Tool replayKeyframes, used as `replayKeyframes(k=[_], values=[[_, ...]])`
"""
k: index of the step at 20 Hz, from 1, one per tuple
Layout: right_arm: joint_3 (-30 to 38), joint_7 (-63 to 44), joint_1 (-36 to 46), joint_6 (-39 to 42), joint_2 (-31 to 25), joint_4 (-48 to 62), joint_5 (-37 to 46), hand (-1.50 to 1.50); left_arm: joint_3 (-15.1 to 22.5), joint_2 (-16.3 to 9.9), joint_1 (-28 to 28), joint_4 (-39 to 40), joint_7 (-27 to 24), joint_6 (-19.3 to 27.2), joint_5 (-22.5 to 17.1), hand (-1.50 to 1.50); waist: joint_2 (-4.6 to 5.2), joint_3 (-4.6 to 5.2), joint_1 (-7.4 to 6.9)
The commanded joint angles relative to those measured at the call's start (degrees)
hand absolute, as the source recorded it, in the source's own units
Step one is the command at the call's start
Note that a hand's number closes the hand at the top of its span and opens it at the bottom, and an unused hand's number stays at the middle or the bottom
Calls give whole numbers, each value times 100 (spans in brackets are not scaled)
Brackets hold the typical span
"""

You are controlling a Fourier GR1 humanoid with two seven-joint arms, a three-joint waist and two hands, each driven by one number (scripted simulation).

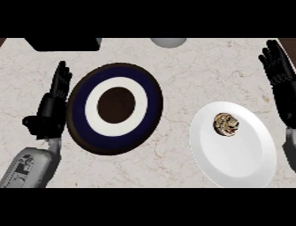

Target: Pick the cupcake from the plate and place it in the plate

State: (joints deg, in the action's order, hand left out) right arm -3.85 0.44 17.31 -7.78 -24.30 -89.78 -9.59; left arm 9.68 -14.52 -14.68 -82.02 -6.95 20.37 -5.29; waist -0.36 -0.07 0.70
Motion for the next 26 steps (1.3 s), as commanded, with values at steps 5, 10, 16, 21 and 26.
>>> replayKeyframes(k=[5, 10, 16, 21, 26], values=[[1525, 168, -67, -1683, 1533, -476, -1295, -150, -218, -1114, 891, 318, 42, -345, 399, 0, -27, -27, -41], [1676, 779, -928, -3924, 1845, -461, 525, -150, -58, -1174, 1410, 328, 41, -474, 437, 0, -26, 20, 26], [130, 1937, -1722, -5978, 2412, -1642, 350, -150, -100, -1234, 1670, 3, -12, -615, 344, 0, -20, -2, -78], [-1405, 888, -2758, -5978, 2402, -2223, 1548, -150, -226, -1306, 2158, -333, -144, -660, 384, 0, 8, 19, -82], [-1576, -541, -3624, -5371, 1290, -2217, 1929, -150, -335, -1369, 2045, -184, -183, -725, 364, 0, 31, 41, -50]])
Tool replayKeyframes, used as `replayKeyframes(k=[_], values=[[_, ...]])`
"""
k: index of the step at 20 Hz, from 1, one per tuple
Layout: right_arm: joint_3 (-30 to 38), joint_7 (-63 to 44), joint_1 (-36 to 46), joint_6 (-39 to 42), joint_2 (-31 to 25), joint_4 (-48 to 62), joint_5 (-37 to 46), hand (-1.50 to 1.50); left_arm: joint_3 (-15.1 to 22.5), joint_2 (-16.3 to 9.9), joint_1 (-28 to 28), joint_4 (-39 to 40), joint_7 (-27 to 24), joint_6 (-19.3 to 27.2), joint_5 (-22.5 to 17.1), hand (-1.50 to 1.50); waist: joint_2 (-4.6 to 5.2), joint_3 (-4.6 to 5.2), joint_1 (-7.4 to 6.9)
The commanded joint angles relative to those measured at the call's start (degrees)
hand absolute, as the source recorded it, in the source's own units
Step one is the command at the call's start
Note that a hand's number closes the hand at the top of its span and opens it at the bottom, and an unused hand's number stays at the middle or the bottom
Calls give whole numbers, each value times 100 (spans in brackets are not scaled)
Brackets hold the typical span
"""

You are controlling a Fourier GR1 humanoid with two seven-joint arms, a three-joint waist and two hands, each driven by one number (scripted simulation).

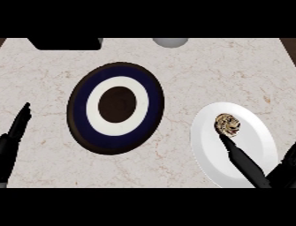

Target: Pick the cupcake from the plate and place it in the plate

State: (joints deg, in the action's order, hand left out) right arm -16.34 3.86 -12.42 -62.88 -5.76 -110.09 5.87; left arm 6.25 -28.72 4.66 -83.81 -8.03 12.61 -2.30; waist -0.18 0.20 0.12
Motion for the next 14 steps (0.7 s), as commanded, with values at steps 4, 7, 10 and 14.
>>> replayKeyframes(k=[4, 7, 10, 14], values=[[-108, -2273, -684, 503, -1291, -236, 785, -150, -35, -64, -34, -174, 127, -62, 33, 0, 42, 17, -72], [74, -3402, -578, 978, -1687, -383, 921, -150, -15, -62, -140, -246, 177, -59, 101, 0, 48, 11, -88], [245, -4640, -131, 1480, -2074, -551, 1141, -150, 77, 88, -149, 30, 31, -96, 159, 0, 64, 16, -101], [368, -5913, 469, 2314, -2459, -625, 1300, -150, -56, 87, -134, -51, 86, -180, 71, 0, 35, -1, -92]])
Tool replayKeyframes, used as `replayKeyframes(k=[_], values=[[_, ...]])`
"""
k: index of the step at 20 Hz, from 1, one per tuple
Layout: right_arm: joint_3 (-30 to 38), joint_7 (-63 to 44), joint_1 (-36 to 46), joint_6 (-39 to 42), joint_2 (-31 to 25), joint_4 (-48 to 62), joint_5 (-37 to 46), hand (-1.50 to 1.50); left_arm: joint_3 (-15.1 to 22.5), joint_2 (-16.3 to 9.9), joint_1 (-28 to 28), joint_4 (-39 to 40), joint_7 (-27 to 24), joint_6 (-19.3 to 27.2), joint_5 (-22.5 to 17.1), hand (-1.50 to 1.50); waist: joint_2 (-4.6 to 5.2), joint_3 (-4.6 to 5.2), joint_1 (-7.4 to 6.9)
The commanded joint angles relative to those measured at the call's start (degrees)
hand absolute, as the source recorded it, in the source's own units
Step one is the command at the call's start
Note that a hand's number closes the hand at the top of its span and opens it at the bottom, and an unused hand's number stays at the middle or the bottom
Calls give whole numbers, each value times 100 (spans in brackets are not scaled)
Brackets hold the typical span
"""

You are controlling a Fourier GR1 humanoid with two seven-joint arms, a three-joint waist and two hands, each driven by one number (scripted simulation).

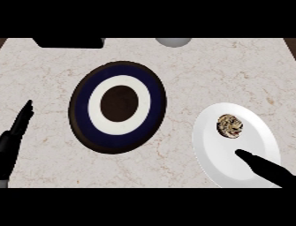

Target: Pick the cupcake from the plate and place it in the plate

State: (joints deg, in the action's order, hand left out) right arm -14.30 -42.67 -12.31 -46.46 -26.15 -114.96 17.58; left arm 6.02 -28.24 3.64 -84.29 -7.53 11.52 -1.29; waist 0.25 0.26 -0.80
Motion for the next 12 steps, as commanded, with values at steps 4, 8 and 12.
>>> replayKeyframes(k=[4, 8, 12], values=[[75, -1780, 984, 1325, -423, 148, -112, -150, -5, 160, 332, -210, -113, 106, 159, 0, -22, -21, -24], [-271, -1785, 1449, 1768, -272, 976, -173, -150, -230, 12, 9, -44, 39, -152, 22, 0, -10, -25, -13], [-231, -1388, 1522, 2074, -124, 1334, -425, -150, -249, 313, -121, 586, -379, -150, 217, 0, -16, -25, 62]])
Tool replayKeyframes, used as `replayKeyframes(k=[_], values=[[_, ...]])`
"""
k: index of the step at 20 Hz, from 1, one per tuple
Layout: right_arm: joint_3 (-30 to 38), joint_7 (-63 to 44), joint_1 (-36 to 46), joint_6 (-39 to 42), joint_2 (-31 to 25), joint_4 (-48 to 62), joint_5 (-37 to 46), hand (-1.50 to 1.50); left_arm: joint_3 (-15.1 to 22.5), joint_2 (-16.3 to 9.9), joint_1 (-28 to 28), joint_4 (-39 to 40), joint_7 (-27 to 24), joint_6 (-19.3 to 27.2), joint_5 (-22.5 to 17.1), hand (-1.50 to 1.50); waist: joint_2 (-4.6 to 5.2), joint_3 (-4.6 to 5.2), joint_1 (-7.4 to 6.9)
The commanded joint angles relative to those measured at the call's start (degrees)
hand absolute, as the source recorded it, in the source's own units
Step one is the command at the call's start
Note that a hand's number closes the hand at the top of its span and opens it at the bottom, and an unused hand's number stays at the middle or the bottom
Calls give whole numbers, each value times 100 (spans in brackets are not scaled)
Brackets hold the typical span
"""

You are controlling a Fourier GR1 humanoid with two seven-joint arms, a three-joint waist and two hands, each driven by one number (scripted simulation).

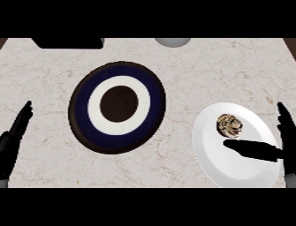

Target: Pick the cupcake from the plate and place it in the plate

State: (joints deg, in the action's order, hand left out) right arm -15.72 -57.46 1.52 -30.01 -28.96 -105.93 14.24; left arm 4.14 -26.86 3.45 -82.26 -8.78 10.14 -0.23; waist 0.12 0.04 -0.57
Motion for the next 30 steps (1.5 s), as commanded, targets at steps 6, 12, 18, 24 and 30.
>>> replayKeyframes(k=[6, 12, 18, 24, 30], values=[[15, 427, 44, 732, 526, 573, -55, -150, -175, 284, -87, 2, 84, -152, 349, 0, -13, -5, 51], [491, 730, 726, 1472, 602, 1475, -608, -150, -450, 253, 478, -54, -376, -378, 329, 0, -7, -5, 8], [654, 490, 600, 1865, 832, 1354, -343, -150, -489, 510, 194, -580, 374, -494, 581, 0, -16, -5, 43], [1055, 1793, 729, 1887, 1308, 2574, -212, -150, -637, 781, 318, -588, 249, -637, 768, 0, -12, -5, 37], [1171, 2552, 473, 1652, 1533, 2623, -27, 150, -878, 822, 142, -17, -171, -733, 898, 0, -12, -5, 57]])
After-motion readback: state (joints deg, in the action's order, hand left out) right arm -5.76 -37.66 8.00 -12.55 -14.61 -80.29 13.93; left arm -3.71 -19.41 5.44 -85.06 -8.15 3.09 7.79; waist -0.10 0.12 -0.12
